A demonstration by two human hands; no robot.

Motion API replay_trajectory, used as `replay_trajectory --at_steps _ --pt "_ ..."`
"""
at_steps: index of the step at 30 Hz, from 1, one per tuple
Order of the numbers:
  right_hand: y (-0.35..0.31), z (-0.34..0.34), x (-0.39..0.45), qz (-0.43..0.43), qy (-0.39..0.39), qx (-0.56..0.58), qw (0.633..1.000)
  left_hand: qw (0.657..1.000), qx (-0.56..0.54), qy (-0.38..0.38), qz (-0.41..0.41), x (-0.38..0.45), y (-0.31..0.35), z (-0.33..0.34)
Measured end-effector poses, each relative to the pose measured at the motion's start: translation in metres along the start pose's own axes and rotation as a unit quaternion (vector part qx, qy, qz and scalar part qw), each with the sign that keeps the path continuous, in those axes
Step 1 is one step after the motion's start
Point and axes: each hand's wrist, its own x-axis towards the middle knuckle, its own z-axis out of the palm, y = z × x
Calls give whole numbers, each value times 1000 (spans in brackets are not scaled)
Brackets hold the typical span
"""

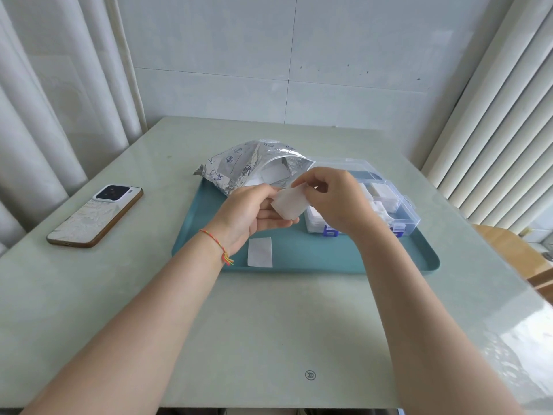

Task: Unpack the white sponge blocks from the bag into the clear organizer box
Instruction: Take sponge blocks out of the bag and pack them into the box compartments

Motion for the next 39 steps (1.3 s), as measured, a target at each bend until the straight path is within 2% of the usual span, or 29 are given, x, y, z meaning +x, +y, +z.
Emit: replay_trajectory --at_steps 14,19,22,27,31,33,36,39 --pt "-3 -2 -3 -28 14 0 1000 999 20 15 23 2 -6 -2" --pt "1 -13 1 13 80 33 996 998 38 44 26 3 -6 -4" --pt "0 -15 1 50 65 71 994 999 14 44 16 4 -5 -4" --pt "-6 -12 -4 91 -58 84 991 999 -47 9 12 4 -1 -4" --pt "-9 -14 -6 83 -58 134 986 994 -98 -35 -30 -1 6 -2" --pt "-10 -14 -7 71 -71 142 985 995 -47 -76 -42 -4 7 -2" --pt "-11 -9 -7 42 -97 106 989 988 6 -145 -57 -9 8 -4" --pt "-11 -1 -7 21 -73 47 996 988 5 -138 -66 -10 7 -4"
